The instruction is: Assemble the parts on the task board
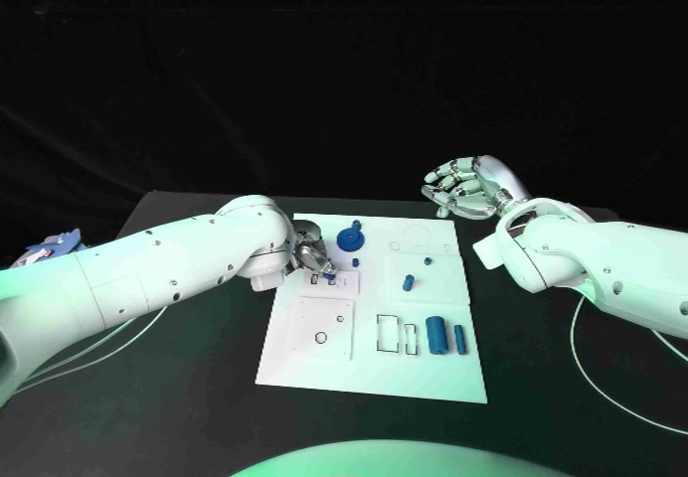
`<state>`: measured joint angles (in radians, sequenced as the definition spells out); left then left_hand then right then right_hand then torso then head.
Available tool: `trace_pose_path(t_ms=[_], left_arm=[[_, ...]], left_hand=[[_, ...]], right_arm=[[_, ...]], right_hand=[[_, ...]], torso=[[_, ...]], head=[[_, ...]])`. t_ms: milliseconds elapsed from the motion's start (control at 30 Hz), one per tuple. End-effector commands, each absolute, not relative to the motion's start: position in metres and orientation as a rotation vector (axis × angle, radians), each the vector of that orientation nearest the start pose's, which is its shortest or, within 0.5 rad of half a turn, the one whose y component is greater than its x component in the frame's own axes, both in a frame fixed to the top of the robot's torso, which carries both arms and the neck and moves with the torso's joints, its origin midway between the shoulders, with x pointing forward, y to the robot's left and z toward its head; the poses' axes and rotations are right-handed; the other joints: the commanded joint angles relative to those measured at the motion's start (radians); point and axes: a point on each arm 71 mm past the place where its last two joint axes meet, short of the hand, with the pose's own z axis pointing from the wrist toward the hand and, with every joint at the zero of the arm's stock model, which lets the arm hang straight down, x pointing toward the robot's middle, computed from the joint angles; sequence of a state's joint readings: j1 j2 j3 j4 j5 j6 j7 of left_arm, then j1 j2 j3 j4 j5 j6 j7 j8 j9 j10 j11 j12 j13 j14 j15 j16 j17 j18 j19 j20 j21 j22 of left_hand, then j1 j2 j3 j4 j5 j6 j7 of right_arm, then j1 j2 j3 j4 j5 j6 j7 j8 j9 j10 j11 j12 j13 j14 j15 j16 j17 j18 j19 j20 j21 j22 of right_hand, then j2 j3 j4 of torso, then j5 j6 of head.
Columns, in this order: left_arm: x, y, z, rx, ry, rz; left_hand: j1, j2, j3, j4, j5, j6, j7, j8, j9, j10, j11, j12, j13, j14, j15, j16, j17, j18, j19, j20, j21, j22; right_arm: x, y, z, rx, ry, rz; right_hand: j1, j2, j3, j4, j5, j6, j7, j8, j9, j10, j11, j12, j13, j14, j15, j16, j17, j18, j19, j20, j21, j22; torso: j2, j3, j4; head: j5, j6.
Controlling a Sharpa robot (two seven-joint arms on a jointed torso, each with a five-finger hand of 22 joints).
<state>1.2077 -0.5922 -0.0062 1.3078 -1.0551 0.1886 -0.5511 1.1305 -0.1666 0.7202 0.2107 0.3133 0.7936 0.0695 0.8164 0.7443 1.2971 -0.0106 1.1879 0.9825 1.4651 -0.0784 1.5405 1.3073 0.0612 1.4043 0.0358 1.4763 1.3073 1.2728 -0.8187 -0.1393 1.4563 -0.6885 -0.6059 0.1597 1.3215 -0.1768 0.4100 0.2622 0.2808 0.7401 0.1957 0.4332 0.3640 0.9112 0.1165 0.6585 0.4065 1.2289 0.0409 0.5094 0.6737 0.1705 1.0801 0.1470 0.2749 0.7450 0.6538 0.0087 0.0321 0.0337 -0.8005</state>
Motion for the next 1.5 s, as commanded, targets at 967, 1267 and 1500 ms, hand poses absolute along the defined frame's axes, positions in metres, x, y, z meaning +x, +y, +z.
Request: trace_pose_path(t_ms=[967, 1267, 1500], left_arm=[[0.5125, 0.1382, -0.2243, -0.036, 2.335, -0.397], [0.5124, 0.1382, -0.2270, -0.030, 2.337, -0.383], [0.5117, 0.1393, -0.2283, -0.025, 2.351, -0.376]], left_hand=[[0.024, 0.003, 0.157, -0.171, 0.009, 0.011, -0.008, 0.005, 0.003, 0.002, -0.005, 0.009, 0.007, 0.091, 0.006, 0.000, 0.208, -0.007, 0.014, 0.002, 0.005, 0.021], [0.028, -0.002, 0.169, -0.176, 0.016, 0.017, -0.009, 0.006, 0.003, 0.007, -0.006, 0.014, 0.012, 0.090, 0.005, 0.000, 0.207, -0.008, 0.018, 0.002, 0.007, 0.027], [0.028, -0.005, 0.172, -0.177, 0.018, 0.019, -0.010, 0.007, 0.003, 0.009, -0.006, 0.015, 0.012, 0.090, 0.004, -0.001, 0.207, -0.009, 0.019, 0.001, 0.008, 0.028]], right_arm=[[0.5041, -0.2221, -0.1754, 0.512, 1.477, 0.974], [0.5041, -0.2215, -0.1754, 0.511, 1.478, 0.976], [0.5042, -0.2217, -0.1755, 0.512, 1.478, 0.975]], right_hand=[[-0.007, -0.006, -0.005, -0.003, 0.006, -0.007, 0.004, 0.005, -0.001, -0.005, 0.004, -0.004, -0.003, 0.002, 0.007, -0.005, 0.002, 0.011, 0.002, 0.007, -0.006, -0.003], [-0.010, -0.007, -0.006, -0.002, 0.006, -0.008, 0.004, 0.006, -0.001, -0.004, 0.004, -0.004, -0.005, 0.003, 0.007, -0.008, 0.003, 0.011, 0.003, 0.007, -0.007, -0.006], [-0.010, -0.007, -0.006, -0.002, 0.006, -0.008, 0.004, 0.006, -0.001, -0.004, 0.004, -0.004, -0.005, 0.003, 0.007, -0.008, 0.003, 0.011, 0.003, 0.007, -0.007, -0.006]], torso=[[0.001, 0.0011, -0.0017], [0.001, 0.0012, -0.0023], [0.000, 0.0009, -0.0016]], head=[[0.007, -0.008], [0.007, -0.010], [0.007, -0.012]])
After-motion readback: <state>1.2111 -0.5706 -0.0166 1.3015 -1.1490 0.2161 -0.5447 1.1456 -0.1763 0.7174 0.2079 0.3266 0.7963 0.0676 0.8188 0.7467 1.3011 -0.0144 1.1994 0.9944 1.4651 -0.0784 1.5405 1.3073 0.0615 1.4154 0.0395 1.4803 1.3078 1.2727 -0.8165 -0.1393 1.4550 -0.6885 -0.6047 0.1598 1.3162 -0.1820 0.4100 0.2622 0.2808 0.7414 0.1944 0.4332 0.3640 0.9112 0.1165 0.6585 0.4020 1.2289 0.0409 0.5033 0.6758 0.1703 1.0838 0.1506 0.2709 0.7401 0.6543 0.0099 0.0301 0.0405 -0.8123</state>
